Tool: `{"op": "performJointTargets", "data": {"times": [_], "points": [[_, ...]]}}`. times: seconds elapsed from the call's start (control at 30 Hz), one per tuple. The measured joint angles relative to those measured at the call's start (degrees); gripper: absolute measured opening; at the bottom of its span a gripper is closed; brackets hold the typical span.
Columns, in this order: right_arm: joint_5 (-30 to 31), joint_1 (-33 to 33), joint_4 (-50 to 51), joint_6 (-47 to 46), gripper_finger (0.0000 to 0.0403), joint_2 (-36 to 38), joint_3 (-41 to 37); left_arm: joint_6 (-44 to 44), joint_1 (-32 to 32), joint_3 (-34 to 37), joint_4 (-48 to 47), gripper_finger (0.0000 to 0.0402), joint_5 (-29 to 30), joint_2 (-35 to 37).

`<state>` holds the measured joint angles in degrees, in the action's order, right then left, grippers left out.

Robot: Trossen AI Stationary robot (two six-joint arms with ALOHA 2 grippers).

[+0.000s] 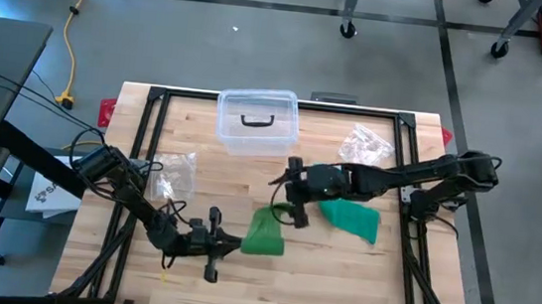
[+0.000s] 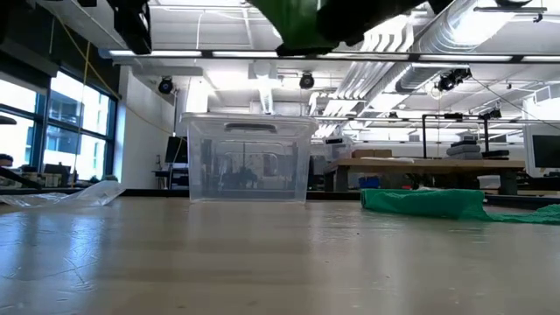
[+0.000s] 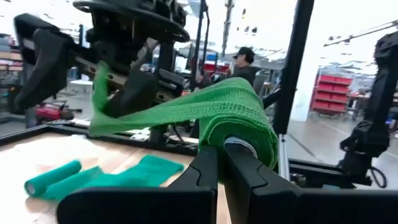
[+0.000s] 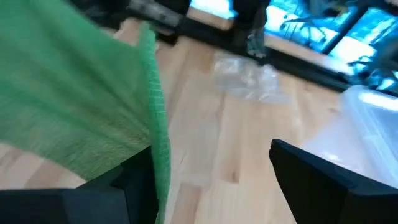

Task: Roll bandage
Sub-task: Roll the green bandage

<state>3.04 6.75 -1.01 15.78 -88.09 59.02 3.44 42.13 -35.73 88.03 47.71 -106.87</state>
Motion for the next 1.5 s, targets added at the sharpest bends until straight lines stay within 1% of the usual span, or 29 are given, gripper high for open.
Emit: {"op": "performJointTargets", "data": {"times": [0.03,0.07,0.13,0.2,0.23,0.27,0.3,0.33,0.37,0.47,0.5,0.6,0.67,0.7,0.8,0.9,0.97,1.1,1.13,1.2,1.23,1.33,1.43,1.5], "points": [[-2.66,-0.32,0.43,-0.43,0.0272,0.23,0.04,0.33,0.00,0.00,0.55,0.0000,-0.24,0.00],[-7.19,-0.86,1.69,-0.69,0.0272,0.48,0.18,0.89,0.02,0.00,1.09,0.0000,-0.57,0.00],[-18.65,-2.00,3.60,-1.49,0.0272,0.56,1.12,1.78,0.07,0.00,1.94,0.0000,-1.04,0.02],[-28.79,-3.12,4.21,-3.78,0.0272,0.56,1.56,1.79,0.07,0.00,1.90,0.0000,-1.19,0.02],[-32.36,-3.69,3.53,-5.31,0.0272,0.56,1.60,1.79,0.07,0.00,1.92,0.0000,-1.33,0.02],[-34.11,-4.15,2.12,-7.01,0.0272,0.56,1.60,1.79,0.09,0.00,1.94,0.0000,-1.54,0.07],[-34.20,-4.42,0.00,-9.27,0.0272,0.56,1.61,1.79,0.09,0.00,1.94,0.0000,-1.90,0.07],[-32.71,-4.58,-2.29,-12.27,0.0272,0.56,1.66,1.80,0.11,0.00,1.92,0.0000,-2.37,0.07],[-29.65,-4.63,-4.51,-15.67,0.0272,0.56,1.69,1.87,0.09,0.00,1.92,0.0000,-2.84,0.07],[-16.63,-4.62,-6.74,-22.59,0.0272,0.57,1.79,3.03,-0.02,0.00,1.92,0.0000,-3.00,0.07],[-14.03,-4.56,-6.59,-22.96,0.0272,0.67,1.77,3.17,-0.04,-0.07,1.92,0.0000,-2.88,0.07],[-13.30,-3.58,-4.39,-17.60,0.0272,1.12,1.77,3.67,-0.04,-1.13,1.94,0.0000,-2.78,0.07],[-12.62,-1.28,-1.54,-12.50,0.0272,1.44,1.47,5.42,-0.02,-2.13,1.94,0.0000,-2.67,0.07],[-11.24,0.20,-0.49,-10.39,0.0272,1.44,0.83,6.21,0.16,-2.54,1.94,0.0000,-2.70,0.07],[-4.16,5.12,1.44,-8.01,0.0272,1.33,-2.77,8.46,0.42,-3.50,1.94,0.0000,-2.57,0.07],[4.77,10.03,-1.82,-10.89,0.0272,1.33,-7.49,8.79,0.48,-4.01,1.94,0.0000,-2.46,0.09],[9.64,13.34,-5.96,-13.94,0.0272,1.31,-10.65,8.81,0.48,-4.27,1.94,0.0000,-2.42,0.09],[13.32,19.19,-25.40,-18.24,0.0272,-0.49,-16.90,9.98,0.48,-5.25,1.94,0.0000,-2.39,0.09],[13.89,20.27,-30.41,-18.32,0.0272,-1.33,-17.75,10.61,0.48,-5.54,1.94,0.0000,-2.41,0.09],[16.59,22.05,-37.14,-18.31,0.0272,-2.91,-18.29,12.14,0.24,-6.16,1.94,0.0000,-2.38,0.09],[18.21,22.66,-39.12,-18.10,0.0272,-3.65,-18.12,12.68,0.09,-6.46,1.94,0.0000,-2.41,0.09],[23.19,23.91,-40.28,-17.55,0.0272,-5.56,-15.74,13.72,-0.52,-7.07,1.95,0.0000,-2.33,0.09],[23.90,24.85,-40.27,-15.73,0.0272,-6.04,-13.10,14.62,-0.79,-7.18,1.96,0.0000,-2.35,0.20],[23.97,25.65,-39.91,-14.87,0.0269,-6.04,-12.07,14.77,-0.81,-7.17,1.96,0.0000,-1.30,0.66]]}}
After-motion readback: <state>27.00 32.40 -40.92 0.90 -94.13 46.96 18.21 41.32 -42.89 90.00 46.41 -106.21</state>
